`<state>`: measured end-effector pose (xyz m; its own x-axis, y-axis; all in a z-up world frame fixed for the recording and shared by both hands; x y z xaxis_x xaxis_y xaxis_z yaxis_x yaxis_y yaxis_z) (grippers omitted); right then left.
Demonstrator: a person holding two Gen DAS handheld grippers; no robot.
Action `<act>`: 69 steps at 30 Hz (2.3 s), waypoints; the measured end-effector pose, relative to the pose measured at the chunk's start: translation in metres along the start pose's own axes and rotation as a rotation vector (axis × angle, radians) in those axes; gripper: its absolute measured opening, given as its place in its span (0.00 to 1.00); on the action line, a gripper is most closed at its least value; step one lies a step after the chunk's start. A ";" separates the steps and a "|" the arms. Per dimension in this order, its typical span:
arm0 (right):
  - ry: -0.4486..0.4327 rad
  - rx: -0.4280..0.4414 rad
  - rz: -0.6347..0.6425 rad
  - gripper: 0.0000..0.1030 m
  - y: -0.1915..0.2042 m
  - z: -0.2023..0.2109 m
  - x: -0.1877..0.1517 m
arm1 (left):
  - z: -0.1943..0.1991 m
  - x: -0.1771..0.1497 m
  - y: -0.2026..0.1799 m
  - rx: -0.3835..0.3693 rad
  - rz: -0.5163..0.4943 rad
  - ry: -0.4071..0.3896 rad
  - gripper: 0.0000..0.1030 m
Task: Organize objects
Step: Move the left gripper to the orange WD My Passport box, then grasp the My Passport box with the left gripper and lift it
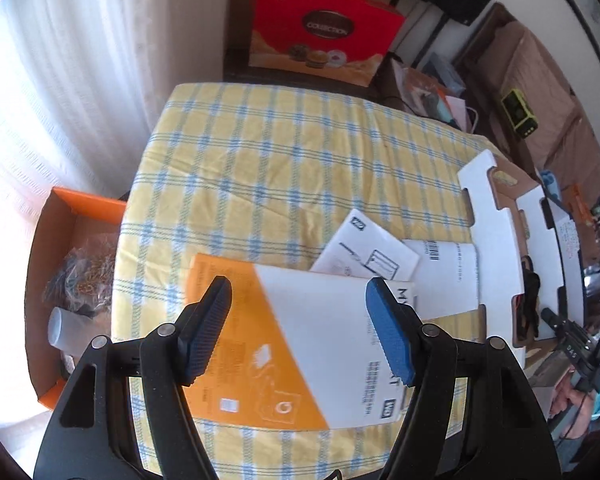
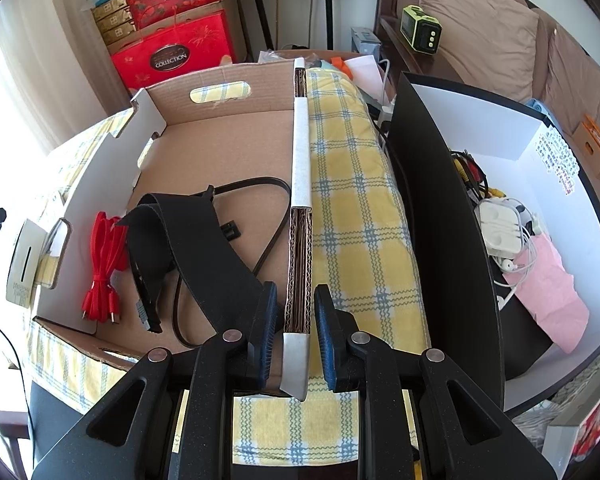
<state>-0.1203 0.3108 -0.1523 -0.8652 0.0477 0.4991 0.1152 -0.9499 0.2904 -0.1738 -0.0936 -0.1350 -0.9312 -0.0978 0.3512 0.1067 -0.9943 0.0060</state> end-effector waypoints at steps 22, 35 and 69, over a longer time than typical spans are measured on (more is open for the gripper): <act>0.006 -0.021 0.012 0.21 0.004 -0.001 0.000 | -0.022 -0.038 0.031 -0.142 0.065 0.081 0.76; 0.008 -0.027 0.015 0.21 0.002 -0.002 0.000 | -0.013 -0.051 -0.040 -0.173 -0.066 0.075 0.76; -0.003 -0.023 0.027 0.22 0.004 -0.001 0.002 | -0.021 -0.004 -0.106 -0.112 -0.117 0.036 0.78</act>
<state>-0.1221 0.3068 -0.1508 -0.8605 0.0227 0.5089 0.1275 -0.9576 0.2582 -0.1883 0.0118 -0.1564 -0.9469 0.0191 0.3209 -0.0407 -0.9973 -0.0607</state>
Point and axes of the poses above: each gripper's, at about its wrist camera, not at the fingertips, and z roughly against the way its jaws point, y to its left, x to its top, the point moved 8 cm from there along -z, roughly the way its jaws point, and after that the axes turned 15 degrees about x, right-handed, at the moved point
